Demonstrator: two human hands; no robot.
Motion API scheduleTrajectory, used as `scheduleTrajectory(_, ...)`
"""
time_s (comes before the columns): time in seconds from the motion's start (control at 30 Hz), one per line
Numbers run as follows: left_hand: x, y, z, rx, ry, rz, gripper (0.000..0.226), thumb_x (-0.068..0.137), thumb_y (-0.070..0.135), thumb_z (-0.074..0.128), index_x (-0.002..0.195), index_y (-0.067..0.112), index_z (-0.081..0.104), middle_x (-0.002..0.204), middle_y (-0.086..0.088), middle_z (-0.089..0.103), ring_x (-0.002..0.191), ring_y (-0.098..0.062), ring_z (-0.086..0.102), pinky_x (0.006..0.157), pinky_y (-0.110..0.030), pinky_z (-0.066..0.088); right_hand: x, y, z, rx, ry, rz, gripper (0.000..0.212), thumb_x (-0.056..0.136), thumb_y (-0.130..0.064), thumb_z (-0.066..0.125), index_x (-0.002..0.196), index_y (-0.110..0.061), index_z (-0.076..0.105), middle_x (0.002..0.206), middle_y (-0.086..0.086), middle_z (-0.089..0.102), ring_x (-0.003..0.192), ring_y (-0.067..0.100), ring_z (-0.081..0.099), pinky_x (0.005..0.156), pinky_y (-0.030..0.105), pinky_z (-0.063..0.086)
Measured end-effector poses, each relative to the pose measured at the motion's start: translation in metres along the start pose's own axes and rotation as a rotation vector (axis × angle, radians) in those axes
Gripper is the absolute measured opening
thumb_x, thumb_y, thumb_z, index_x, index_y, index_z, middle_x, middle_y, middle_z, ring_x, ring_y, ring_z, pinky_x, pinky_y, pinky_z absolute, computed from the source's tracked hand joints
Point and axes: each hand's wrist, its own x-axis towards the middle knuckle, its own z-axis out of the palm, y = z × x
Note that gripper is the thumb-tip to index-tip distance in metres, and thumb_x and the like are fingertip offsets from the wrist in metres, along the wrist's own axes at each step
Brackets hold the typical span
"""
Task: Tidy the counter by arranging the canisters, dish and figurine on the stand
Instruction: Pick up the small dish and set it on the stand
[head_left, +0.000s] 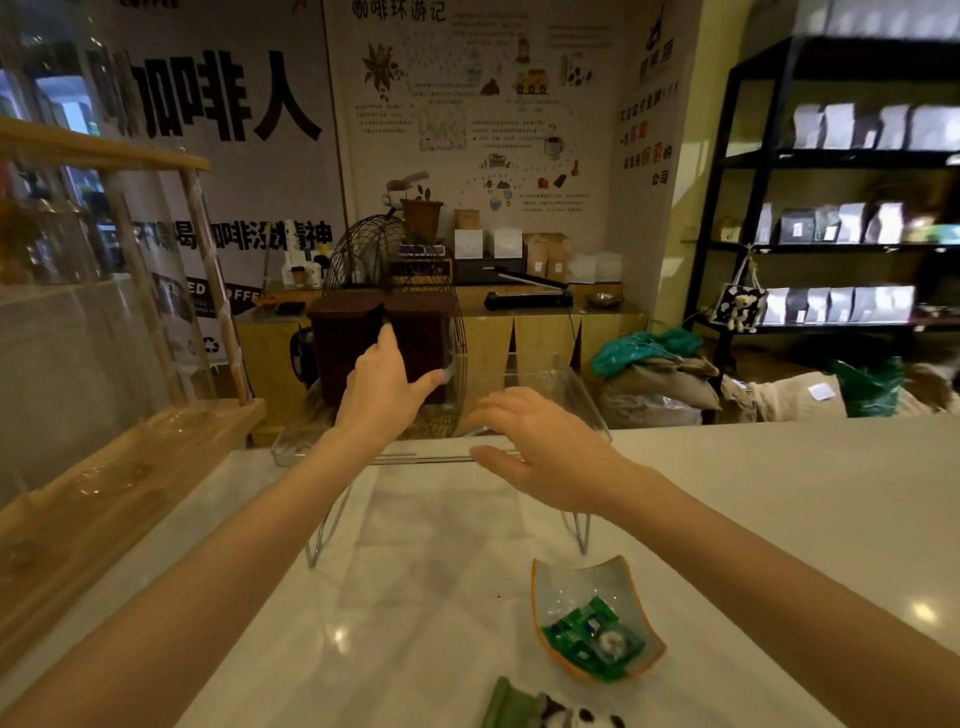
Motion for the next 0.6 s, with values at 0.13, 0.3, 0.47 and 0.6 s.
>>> scheduleTrajectory(0.13,-0.024,0.01,-0.003,0.056,-0.008,0.031,0.079,0.083,0.043,0.055,0.142,0.011,0.014,0.149,-0.013,0.031,0.133,-0.032,0.034,0.104,-0.048,0.037,-0.055,0.003,0.001,-0.029,0.124,-0.086,0.034,0.091,-0.032,0.046,0.118,-0.015,0.058,0.121,0.002,0.063,0.119,0.018,0.05,0.1,0.026,0.037)
scheduleTrajectory(0.3,-0.073,0.017,0.001,-0.001,-0.023,0.308,0.059,0.087,0.04,0.049,0.138,0.015,0.032,0.146,-0.006,0.037,0.134,-0.022,0.035,0.108,-0.036,0.032,-0.109,0.021,0.018,0.017,0.123,-0.003,0.028,0.087,-0.034,0.046,0.103,-0.02,0.064,0.097,-0.003,0.07,0.095,0.013,0.059,0.08,0.026,0.052)
scheduleTrajectory(0.47,-0.124,0.016,0.012,-0.047,-0.14,0.644,0.057,0.085,0.056,0.034,0.121,0.017,0.054,0.121,-0.003,0.062,0.11,-0.003,0.047,0.094,-0.01,0.032,-0.136,0.035,0.038,0.125,0.09,0.216,0.037,0.089,-0.039,0.045,0.119,-0.021,0.055,0.118,-0.003,0.063,0.11,0.013,0.054,0.092,0.029,0.048)
scheduleTrajectory(0.6,-0.154,0.016,0.031,-0.124,-0.345,0.494,0.058,0.082,0.06,0.035,0.12,0.021,0.054,0.103,0.008,0.059,0.086,-0.001,0.054,0.08,-0.021,0.048,-0.143,0.04,0.052,0.301,-0.017,0.459,0.041,0.09,-0.036,0.047,0.129,-0.026,0.041,0.121,-0.004,0.055,0.099,0.012,0.055,0.087,0.028,0.047)
